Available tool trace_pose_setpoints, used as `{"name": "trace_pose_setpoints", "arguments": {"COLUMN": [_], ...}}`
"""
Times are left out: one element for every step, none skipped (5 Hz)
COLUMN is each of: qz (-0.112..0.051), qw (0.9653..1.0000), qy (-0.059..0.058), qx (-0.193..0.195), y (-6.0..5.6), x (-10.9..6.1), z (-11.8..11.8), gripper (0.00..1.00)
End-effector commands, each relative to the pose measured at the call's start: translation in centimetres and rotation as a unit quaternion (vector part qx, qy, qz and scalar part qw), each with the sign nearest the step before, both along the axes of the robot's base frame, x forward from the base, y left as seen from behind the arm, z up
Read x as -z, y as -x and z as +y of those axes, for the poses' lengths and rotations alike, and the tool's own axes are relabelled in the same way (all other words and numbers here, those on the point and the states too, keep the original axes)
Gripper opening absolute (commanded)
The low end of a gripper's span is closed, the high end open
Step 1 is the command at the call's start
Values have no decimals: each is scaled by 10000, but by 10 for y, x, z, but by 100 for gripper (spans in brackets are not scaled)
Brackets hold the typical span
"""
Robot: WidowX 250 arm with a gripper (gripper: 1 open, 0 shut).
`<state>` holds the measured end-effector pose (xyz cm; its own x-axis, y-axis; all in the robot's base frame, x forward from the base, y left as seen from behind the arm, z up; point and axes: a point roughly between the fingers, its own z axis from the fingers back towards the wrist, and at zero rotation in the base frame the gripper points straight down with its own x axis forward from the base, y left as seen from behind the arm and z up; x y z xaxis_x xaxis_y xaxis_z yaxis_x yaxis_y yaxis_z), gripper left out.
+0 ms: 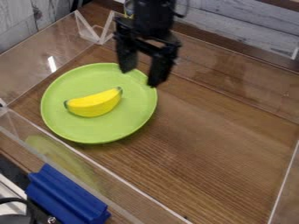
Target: Remove the banana from inside the green plate and put it on the table
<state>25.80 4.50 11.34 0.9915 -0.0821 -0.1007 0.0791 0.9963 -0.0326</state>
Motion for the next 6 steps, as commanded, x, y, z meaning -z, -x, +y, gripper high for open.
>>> {"name": "trace_pose_setpoints", "arguments": {"qz": [-360,-363,-324,-268,-204,-141], "qw": [9988,9982,9984,9988,9992,9993], "qy": [-32,-16,10,39,85,123], "qx": [321,479,467,401,348,319], "y": [7,12,12,11,10,10], "x": [-12,-4,5,13,21,28], "z": [22,36,41,44,47,52], "gripper": [100,100,100,100,100,100]}}
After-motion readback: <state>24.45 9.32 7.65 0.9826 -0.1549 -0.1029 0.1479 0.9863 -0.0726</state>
